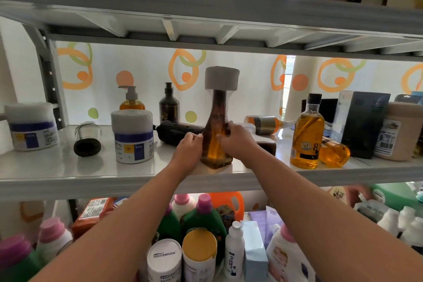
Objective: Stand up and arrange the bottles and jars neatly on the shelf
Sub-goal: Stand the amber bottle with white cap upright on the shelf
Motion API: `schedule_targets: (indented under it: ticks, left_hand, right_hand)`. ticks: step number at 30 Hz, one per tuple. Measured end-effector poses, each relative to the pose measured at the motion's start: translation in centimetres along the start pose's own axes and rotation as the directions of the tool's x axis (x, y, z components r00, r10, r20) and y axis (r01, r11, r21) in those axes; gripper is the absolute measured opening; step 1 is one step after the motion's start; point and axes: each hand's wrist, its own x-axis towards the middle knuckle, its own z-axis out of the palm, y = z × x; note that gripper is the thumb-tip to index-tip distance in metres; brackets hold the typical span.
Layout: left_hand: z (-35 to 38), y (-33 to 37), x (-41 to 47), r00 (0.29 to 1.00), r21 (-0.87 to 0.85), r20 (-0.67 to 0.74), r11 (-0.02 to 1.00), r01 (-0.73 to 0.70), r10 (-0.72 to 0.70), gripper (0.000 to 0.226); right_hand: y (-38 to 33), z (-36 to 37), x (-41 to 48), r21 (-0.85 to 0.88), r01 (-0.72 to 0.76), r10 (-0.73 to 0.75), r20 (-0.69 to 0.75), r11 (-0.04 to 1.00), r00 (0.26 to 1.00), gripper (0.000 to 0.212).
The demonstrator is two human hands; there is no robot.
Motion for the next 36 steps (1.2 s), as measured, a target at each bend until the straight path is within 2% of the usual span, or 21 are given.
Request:
schedule_targets:
  ticks: [3,7,9,11,14,17,20,22,25,30,36]
  left_hand:
    - [0.6,0.9,-1.3,0.998,0.018,-0.05,0.999,-0.045,0.046,0.03]
    - [1.0,0.4,-2.3,0.994,-0.039,-0.016,0.993,-0.111,0.11,0.027]
    - [0.5,0.4,-2.0,0.994,-0.073,0.022,0.992,-0.101,0.103,0.028]
    - [-0.2,0.6,-1.4,0.994,-0.128,0.08,0.99,-0.062,0.072,0.033]
    - [-0.8,1.3,-0.7,0.99,-0.178,0.134,0.984,-0.021,0.045,0.034]
    - [-0.6,1.5,-0.6,0.993,-0.255,0.101,0.966,-0.037,0.065,0.031]
    - [-0.4,0.6,-0.5,0.985,-0.214,0.157,0.976,-0.032,0.067,0.034]
    - [-0.3,-0.1,-0.4,0.987,-0.201,0.151,0.979,-0.022,0.053,0.034]
    - [-0.4,-0.5,-0.4,0.998,-0.24,0.061,0.971,0.003,0.012,0.034]
    - [-0.8,-0.9,-0.9,1.0,-0.3,-0.017,0.954,-0.03,0.026,0.036]
    - [-1.1,-1.1,-1.0,0.999,-0.294,-0.01,0.955,-0.041,0.04,0.038]
  right_hand:
    - [-0.2,0.3,0.0,0.002,-0.027,0.027,-0.09,1.0,0.996,0.037]
    - [0.3,0.7,0.0,0.127,-0.099,0.107,-0.057,0.987,0.993,0.07]
    - [0.4,0.9,0.0,0.095,-0.114,0.12,-0.07,0.989,0.99,0.093]
    - [0.5,1.3,0.0,0.026,-0.091,0.094,-0.126,0.996,0.988,0.103]
    - [0.6,1.3,0.4,0.054,-0.078,0.086,-0.151,0.995,0.985,0.085]
    - [0.6,0.3,1.0,0.273,-0.149,0.138,0.06,0.95,0.989,0.056]
    - [0.4,-0.3,1.4,0.357,-0.194,0.13,0.195,0.914,0.972,0.047]
    - [0.2,-0.2,1.6,0.328,-0.184,0.128,0.184,0.927,0.975,0.045]
    - [0.3,-0.3,1.6,0.298,-0.145,0.115,0.119,0.944,0.986,0.038]
    - [0.5,-0.5,1.0,0.277,-0.102,0.081,0.086,0.956,0.993,0.039]
    - [0.5,-1.0,0.9,0.237,-0.081,0.068,0.063,0.968,0.996,0.036]
